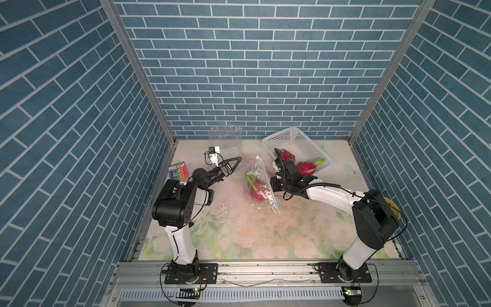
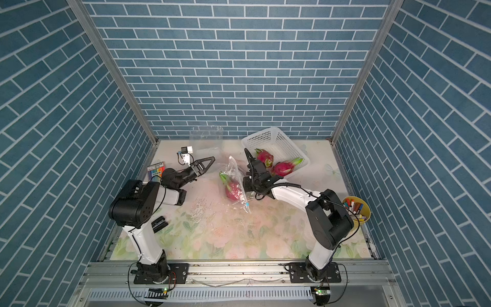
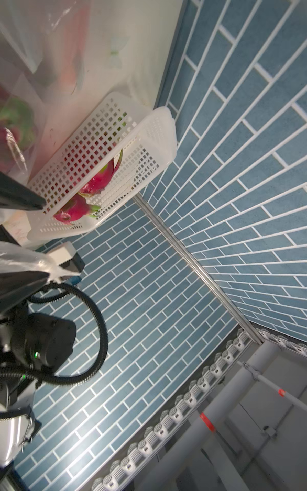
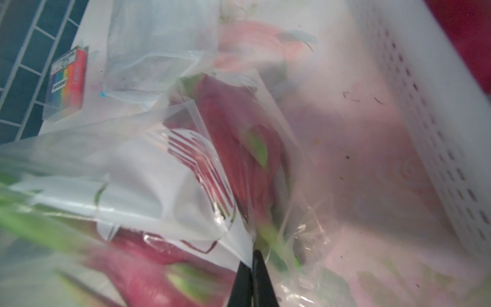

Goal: Open the zip-top bag and take out the dragon fruit
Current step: Open the zipper of the food storage bag at the center of the board.

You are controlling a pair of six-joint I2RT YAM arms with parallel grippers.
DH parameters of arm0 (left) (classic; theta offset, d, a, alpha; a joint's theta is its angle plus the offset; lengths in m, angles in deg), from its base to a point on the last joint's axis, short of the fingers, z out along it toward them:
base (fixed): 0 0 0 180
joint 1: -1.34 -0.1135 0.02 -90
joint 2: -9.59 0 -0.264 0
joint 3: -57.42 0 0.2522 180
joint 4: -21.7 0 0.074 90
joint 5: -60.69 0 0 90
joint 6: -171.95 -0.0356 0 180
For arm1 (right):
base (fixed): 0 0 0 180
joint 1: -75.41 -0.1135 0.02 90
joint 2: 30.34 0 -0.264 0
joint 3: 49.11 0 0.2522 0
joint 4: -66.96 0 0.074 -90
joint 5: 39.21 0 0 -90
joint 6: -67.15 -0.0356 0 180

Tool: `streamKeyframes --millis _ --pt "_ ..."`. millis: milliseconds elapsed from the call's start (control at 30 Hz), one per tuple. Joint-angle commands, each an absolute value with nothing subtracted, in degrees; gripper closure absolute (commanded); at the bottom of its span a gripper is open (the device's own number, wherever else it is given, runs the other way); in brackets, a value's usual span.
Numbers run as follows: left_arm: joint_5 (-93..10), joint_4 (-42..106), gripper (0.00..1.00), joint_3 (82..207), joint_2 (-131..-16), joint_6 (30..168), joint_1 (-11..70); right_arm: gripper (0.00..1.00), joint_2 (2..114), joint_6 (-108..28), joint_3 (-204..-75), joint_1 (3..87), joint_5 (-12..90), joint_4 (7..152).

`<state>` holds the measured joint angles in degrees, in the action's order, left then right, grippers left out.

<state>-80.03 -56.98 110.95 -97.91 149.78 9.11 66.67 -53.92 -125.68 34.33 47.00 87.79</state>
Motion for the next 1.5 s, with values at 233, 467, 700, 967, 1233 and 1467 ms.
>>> streamKeyframes --millis 233,467,700,967,1233,1467 --pt "-77.8 -41.7 0.0 98.6 -83.9 139.3 13.0 1.0 65.1 -58.2 -125.4 33.6 46.0 82.3" --pt "-65.0 -5.3 0.0 97.9 -67.5 119.6 18.6 1.0 64.9 -58.9 -125.7 33.6 46.2 80.0" --pt "-56.0 -0.4 0.1 94.4 -62.9 120.6 24.3 1.0 64.8 -60.3 -125.5 33.5 46.1 78.3" --pt "-57.1 -10.6 0.1 93.3 -68.1 126.2 28.0 1.0 64.3 -60.7 -125.0 32.7 46.0 77.7" --pt "-62.4 -22.8 1.0 94.8 -76.6 130.9 27.6 1.0 63.0 -60.7 -124.4 32.5 48.8 79.7" --pt "-59.1 -18.1 1.0 93.1 -70.4 128.6 19.6 1.0 58.4 -60.9 -121.4 34.6 51.8 82.4"
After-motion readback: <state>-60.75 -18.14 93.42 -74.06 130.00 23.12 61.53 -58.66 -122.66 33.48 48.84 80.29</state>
